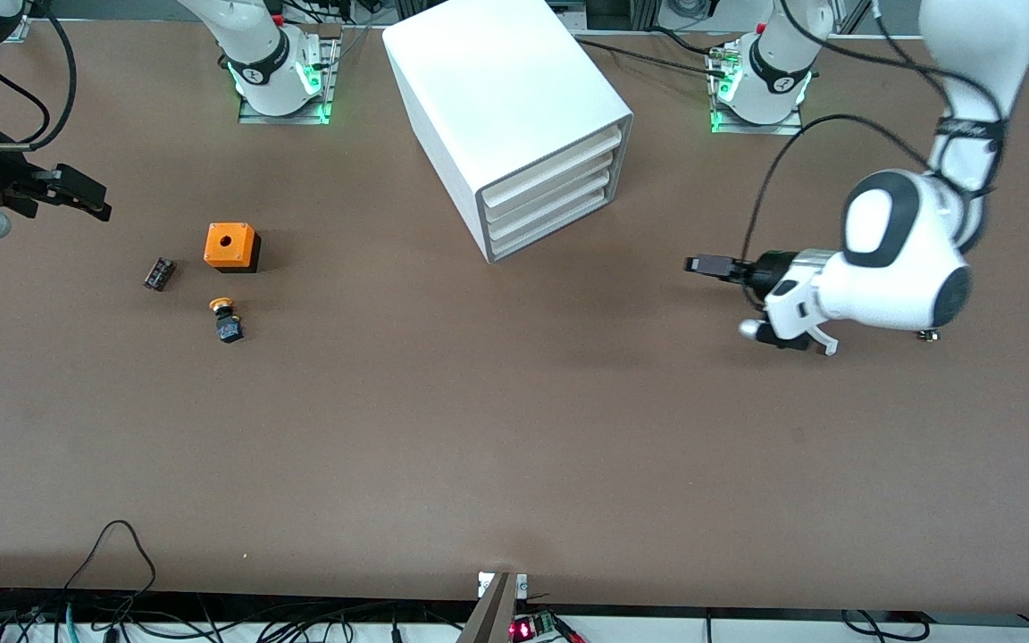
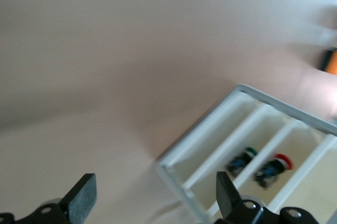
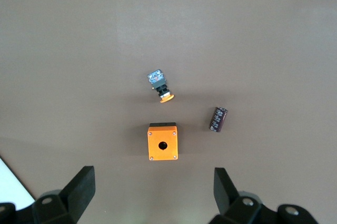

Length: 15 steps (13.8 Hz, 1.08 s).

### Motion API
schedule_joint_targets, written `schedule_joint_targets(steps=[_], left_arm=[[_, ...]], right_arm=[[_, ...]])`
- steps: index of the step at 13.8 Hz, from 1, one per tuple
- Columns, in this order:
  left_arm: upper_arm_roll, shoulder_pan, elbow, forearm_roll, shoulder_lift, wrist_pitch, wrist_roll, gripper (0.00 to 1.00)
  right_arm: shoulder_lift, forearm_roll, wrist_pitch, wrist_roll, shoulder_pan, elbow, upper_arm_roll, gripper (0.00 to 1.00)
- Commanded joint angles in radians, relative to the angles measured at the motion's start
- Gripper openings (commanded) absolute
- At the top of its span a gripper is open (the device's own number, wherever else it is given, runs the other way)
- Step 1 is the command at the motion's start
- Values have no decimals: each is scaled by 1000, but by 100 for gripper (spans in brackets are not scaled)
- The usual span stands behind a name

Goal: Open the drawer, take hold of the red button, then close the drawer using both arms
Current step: 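Reach the left gripper to the cabinet's middle drawer handle and grasp it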

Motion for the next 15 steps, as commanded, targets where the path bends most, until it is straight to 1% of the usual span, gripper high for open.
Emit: schedule_joint_targets(steps=[1, 4, 6, 8, 12, 13, 14, 15], left_arm=[[-32, -39, -90, -157, 31, 36, 104, 100], [-96, -63, -184, -260, 50, 39, 194, 99], [-145, -63, -224, -293, 50, 56, 195, 95], [-193, -63, -259, -311, 47, 97, 195, 93], [-266, -63, -313, -395, 39, 162, 193, 89], [-275, -63, -319, -402, 39, 166, 192, 85], [-277, -64, -321, -402, 39, 168, 193, 67], [-277, -63, -322, -402, 39, 172, 198, 32]], right_arm=[[2, 5, -8, -3, -5, 19, 1, 100], [13, 6, -4, -5, -7, 35, -2, 100], [15, 6, -2, 6, -4, 37, -1, 100], [15, 6, -4, 6, -4, 37, -1, 100], [16, 6, -2, 6, -4, 37, -1, 100], [16, 6, -2, 6, -4, 39, -1, 100], [16, 5, -2, -6, -4, 39, -1, 100], [16, 3, -2, -6, -4, 37, -1, 100]])
